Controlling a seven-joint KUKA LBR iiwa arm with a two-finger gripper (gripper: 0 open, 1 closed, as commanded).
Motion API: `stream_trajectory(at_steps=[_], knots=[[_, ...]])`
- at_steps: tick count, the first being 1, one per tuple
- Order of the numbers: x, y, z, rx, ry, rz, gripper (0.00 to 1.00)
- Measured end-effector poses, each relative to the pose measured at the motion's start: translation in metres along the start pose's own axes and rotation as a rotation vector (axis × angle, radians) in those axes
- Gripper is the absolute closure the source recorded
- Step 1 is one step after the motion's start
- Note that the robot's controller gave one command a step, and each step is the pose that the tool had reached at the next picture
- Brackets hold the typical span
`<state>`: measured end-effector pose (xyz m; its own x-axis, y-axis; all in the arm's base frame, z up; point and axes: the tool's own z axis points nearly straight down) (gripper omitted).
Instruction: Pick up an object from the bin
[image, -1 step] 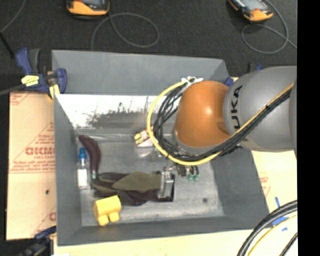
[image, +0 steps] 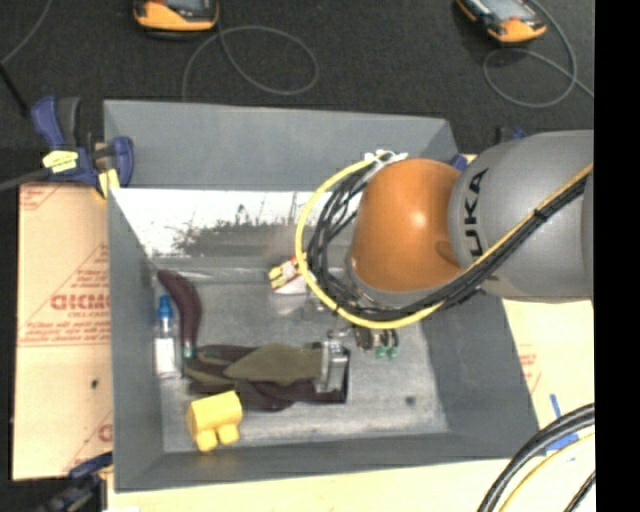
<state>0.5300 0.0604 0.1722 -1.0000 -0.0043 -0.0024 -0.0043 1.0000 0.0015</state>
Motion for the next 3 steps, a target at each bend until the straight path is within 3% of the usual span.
stream_trajectory(at_steps=[1,2,3], knots=[[0.008,-0.009,0.037,0.001,-0.003,-0.044,0.0],[0.002,-0.015,0.071,0.0,0.002,0.047,0.0],[0.0,-0.009,0.102,0.001,-0.003,0.109,1.0]])
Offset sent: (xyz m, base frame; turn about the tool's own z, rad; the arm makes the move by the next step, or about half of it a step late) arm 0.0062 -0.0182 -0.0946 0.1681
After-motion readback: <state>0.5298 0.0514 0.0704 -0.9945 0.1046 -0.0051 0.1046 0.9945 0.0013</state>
